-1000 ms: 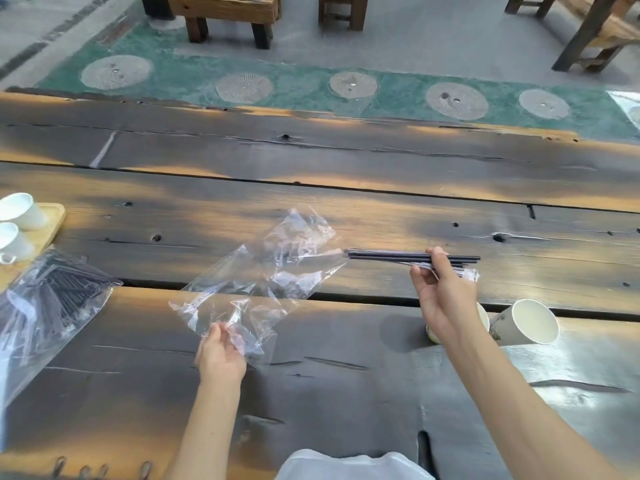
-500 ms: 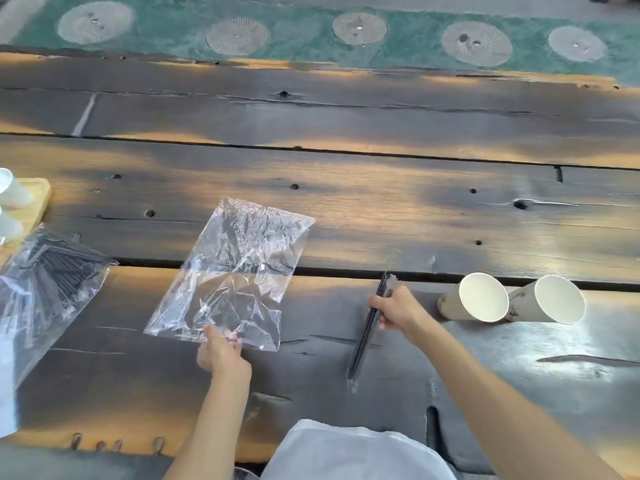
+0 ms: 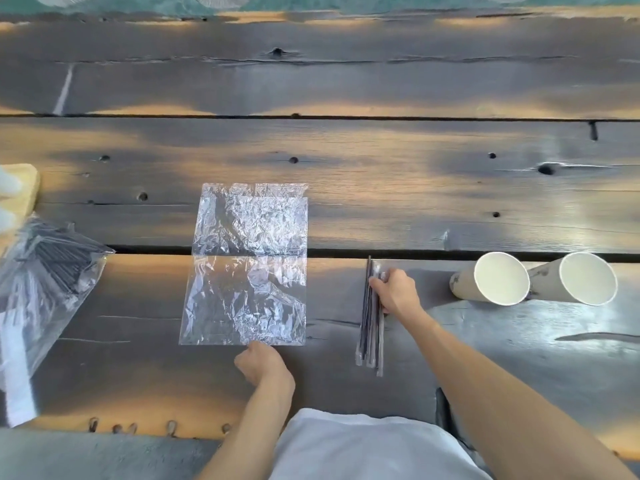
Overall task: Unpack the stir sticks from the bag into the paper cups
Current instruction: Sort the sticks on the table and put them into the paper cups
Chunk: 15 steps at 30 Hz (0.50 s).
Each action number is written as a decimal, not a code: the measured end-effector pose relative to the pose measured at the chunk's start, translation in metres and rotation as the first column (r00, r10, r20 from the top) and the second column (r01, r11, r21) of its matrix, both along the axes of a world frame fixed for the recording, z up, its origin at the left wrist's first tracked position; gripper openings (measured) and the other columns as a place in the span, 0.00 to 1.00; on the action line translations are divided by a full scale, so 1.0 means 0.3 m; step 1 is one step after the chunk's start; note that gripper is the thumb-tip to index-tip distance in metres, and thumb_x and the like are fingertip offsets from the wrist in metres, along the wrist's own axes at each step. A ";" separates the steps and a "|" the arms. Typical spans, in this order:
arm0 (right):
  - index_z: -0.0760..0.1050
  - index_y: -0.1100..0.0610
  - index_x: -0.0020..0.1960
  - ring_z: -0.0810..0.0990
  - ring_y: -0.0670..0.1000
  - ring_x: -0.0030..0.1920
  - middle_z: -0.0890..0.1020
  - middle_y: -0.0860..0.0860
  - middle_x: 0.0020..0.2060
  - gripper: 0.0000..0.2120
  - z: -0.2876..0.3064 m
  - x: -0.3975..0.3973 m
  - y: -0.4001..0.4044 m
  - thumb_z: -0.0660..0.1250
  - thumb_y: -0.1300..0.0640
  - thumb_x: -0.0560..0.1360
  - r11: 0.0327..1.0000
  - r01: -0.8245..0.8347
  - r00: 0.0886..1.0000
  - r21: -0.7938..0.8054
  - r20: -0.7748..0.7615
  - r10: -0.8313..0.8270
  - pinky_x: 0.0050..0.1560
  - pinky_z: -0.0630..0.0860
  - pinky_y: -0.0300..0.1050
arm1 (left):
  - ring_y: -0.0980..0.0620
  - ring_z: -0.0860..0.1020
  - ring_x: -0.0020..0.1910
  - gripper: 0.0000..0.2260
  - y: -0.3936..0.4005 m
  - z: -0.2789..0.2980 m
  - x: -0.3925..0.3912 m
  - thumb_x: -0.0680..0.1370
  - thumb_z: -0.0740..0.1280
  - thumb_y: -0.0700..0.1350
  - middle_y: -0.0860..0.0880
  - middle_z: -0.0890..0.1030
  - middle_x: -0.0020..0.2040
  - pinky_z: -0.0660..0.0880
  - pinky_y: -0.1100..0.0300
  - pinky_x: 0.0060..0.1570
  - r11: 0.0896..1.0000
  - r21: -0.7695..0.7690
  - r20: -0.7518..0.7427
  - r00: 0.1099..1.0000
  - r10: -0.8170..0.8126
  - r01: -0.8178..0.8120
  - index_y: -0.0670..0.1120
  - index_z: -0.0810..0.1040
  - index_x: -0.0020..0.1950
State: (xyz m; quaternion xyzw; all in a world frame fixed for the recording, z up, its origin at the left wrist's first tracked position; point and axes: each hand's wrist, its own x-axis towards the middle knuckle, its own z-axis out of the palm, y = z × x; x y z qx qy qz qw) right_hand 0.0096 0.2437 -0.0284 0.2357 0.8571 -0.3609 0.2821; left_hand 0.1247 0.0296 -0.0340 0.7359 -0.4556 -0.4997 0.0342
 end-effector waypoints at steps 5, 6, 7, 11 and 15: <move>0.71 0.57 0.47 0.81 0.62 0.46 0.81 0.58 0.46 0.11 0.000 0.006 0.047 0.59 0.50 0.80 0.995 0.099 0.988 -0.029 -0.115 -0.102 0.50 0.79 0.56 | 0.44 0.77 0.37 0.09 0.055 -0.042 -0.044 0.70 0.62 0.45 0.40 0.84 0.43 0.79 0.45 0.43 0.909 -0.033 -0.055 0.908 -0.416 0.415 0.45 0.79 0.44; 0.71 0.57 0.47 0.81 0.62 0.47 0.81 0.57 0.45 0.10 -0.006 0.014 0.064 0.58 0.51 0.80 0.990 0.137 0.982 -0.040 -0.124 -0.141 0.50 0.80 0.58 | 0.44 0.77 0.37 0.08 0.076 -0.035 -0.057 0.70 0.62 0.45 0.41 0.84 0.42 0.78 0.48 0.41 0.856 -0.017 -0.075 0.853 -0.517 0.517 0.46 0.79 0.44; 0.71 0.56 0.47 0.81 0.62 0.46 0.82 0.57 0.44 0.10 -0.011 0.027 0.081 0.57 0.51 0.79 0.984 0.170 0.976 -0.046 -0.130 -0.174 0.49 0.80 0.59 | 0.45 0.78 0.38 0.06 0.101 -0.019 -0.073 0.72 0.63 0.43 0.43 0.83 0.42 0.77 0.50 0.41 0.791 -0.010 -0.090 0.787 -0.610 0.611 0.47 0.79 0.45; 0.70 0.50 0.43 0.81 0.63 0.43 0.81 0.56 0.39 0.07 -0.052 0.117 0.165 0.55 0.52 0.76 0.962 0.264 0.951 -0.065 -0.150 -0.271 0.47 0.81 0.62 | 0.48 0.79 0.44 0.02 0.196 -0.002 -0.135 0.77 0.66 0.39 0.48 0.80 0.43 0.74 0.57 0.44 0.460 -0.117 -0.043 0.459 -0.888 0.880 0.46 0.76 0.47; 0.71 0.47 0.40 0.78 0.58 0.36 0.80 0.52 0.37 0.07 -0.118 0.223 0.240 0.55 0.52 0.72 0.937 0.337 0.932 -0.092 -0.105 -0.346 0.43 0.81 0.63 | 0.48 0.76 0.46 0.07 0.281 -0.016 -0.166 0.78 0.69 0.47 0.50 0.76 0.47 0.75 0.53 0.44 0.060 -0.201 0.170 0.096 -0.981 0.978 0.47 0.72 0.50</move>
